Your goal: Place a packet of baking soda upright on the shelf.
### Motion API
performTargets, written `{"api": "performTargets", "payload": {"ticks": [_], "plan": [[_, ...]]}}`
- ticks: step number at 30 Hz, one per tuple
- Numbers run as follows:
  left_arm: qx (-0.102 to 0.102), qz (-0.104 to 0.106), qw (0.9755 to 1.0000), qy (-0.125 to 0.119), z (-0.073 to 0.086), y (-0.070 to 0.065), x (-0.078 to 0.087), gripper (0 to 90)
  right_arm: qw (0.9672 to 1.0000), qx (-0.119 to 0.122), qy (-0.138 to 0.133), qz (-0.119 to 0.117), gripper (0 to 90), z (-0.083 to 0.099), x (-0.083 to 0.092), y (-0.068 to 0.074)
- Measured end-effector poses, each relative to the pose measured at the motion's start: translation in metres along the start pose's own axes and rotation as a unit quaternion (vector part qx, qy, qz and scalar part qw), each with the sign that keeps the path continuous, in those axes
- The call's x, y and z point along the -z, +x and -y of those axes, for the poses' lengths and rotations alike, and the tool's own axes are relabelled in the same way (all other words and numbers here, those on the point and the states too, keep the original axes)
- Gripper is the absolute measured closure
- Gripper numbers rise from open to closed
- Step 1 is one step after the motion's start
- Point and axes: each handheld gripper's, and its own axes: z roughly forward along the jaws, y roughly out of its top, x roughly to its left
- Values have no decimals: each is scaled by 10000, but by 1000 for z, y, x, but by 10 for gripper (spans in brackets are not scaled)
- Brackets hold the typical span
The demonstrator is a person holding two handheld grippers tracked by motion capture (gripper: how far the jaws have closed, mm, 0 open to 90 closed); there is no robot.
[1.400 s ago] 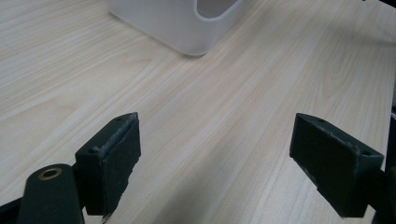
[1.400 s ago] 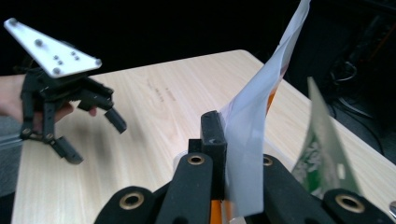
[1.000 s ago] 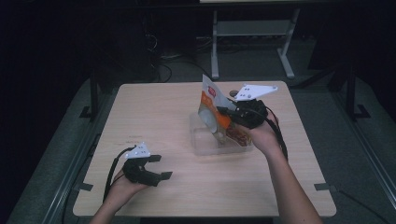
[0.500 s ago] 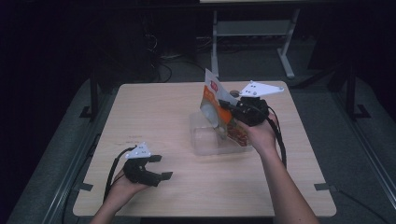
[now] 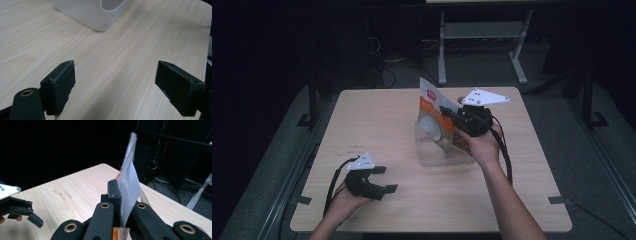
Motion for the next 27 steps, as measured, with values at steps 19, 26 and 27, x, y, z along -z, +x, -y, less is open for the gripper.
{"api": "performTargets", "payload": {"ticks": [19,26,27], "plan": [[24,33,10000,50,1,0,-2,159,9990,-376,-240,97,900,12,-20,1],[16,41,10000,76,1,1,-2,159,9976,-577,-355,107,900,15,-29,1],[6,42,10000,82,1,1,-2,159,9976,-556,-390,121,900,17,-30,2]]}}
